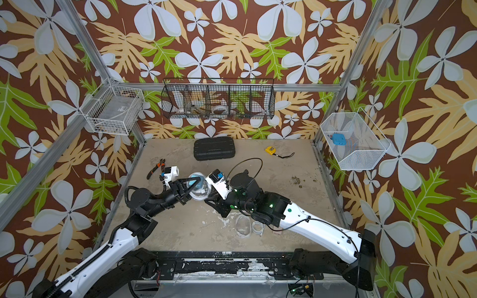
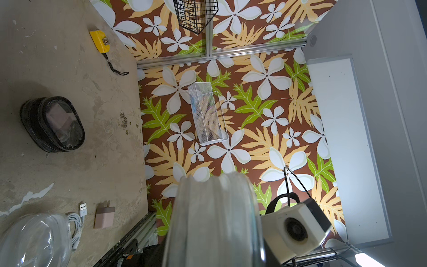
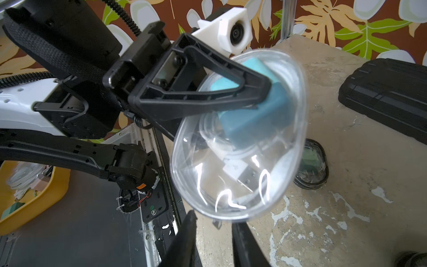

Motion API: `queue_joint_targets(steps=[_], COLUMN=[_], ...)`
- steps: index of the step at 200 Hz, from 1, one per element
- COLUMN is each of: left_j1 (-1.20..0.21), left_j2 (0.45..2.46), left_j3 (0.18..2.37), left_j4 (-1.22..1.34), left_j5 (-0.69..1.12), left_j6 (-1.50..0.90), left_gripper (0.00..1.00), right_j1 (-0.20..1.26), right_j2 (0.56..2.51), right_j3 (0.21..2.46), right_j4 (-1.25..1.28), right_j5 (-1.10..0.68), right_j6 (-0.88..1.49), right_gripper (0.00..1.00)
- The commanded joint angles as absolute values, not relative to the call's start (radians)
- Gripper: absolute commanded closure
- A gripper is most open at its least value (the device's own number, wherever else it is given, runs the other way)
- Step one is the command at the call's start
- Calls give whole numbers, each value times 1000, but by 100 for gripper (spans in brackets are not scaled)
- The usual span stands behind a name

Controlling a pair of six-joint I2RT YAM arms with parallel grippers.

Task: Pack away charging kits
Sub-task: Zip the zipper on the storage bag.

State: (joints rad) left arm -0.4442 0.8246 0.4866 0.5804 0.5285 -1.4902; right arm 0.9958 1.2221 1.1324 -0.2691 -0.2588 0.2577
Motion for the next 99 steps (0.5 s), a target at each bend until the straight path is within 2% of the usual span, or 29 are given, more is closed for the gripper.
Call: queue_joint_targets(steps=[1,45,64,99], left_j1=[-443,-443,-443,-443], left_j2=[825,822,819,809], left_j3=[492,496,497,504], left_j4=[623,620,619,586], left_j5=[530,521,520,527], left_j6=[-1508,-1511,-1516,-1506], left_gripper=[70,70,70,75], right_j1=[1004,1032,1040,1040], right_j2=[1226,1246,1260,1227], right_j3=[1135,1144,1162,1151], right_j4=[-236,-248,-282,-306], right_j5=[-251,-208,-141,14], right_j6=[253,249,251,261], right_gripper=[73,82,100,100])
